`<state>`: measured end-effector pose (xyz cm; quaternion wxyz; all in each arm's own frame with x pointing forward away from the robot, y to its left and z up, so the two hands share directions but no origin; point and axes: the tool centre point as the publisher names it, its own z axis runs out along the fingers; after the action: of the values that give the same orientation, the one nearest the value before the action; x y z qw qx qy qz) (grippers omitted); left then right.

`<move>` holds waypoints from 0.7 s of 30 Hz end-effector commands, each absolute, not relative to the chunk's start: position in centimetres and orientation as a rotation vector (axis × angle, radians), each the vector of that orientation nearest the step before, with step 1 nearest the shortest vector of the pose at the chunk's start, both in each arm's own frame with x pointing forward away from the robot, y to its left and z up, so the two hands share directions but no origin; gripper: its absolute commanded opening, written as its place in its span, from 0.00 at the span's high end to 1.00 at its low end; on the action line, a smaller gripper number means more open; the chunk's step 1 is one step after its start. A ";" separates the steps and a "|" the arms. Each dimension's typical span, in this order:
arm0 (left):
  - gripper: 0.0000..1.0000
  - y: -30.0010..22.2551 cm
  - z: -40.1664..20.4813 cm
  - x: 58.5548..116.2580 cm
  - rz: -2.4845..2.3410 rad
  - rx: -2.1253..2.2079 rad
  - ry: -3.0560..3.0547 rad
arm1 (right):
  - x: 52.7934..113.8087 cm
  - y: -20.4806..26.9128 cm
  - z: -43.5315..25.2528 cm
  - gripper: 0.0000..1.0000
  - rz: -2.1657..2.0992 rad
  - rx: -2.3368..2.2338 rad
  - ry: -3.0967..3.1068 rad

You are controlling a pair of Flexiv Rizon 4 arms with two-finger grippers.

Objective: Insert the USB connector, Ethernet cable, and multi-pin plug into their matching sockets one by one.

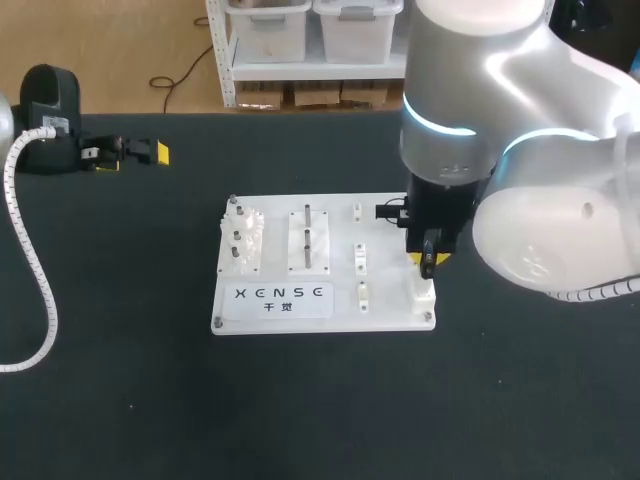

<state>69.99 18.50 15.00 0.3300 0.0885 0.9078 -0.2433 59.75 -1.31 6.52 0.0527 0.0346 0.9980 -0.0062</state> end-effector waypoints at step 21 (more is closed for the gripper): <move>0.00 18.5 15.0 70.0 -0.636 0.232 2.374 | 59.8 -0.9 6.2 1.00 -0.009 0.084 3.034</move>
<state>69.99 18.50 15.00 0.3300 0.0885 0.9078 -0.2433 59.82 -1.02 6.49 0.0535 0.0273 0.9982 -0.0026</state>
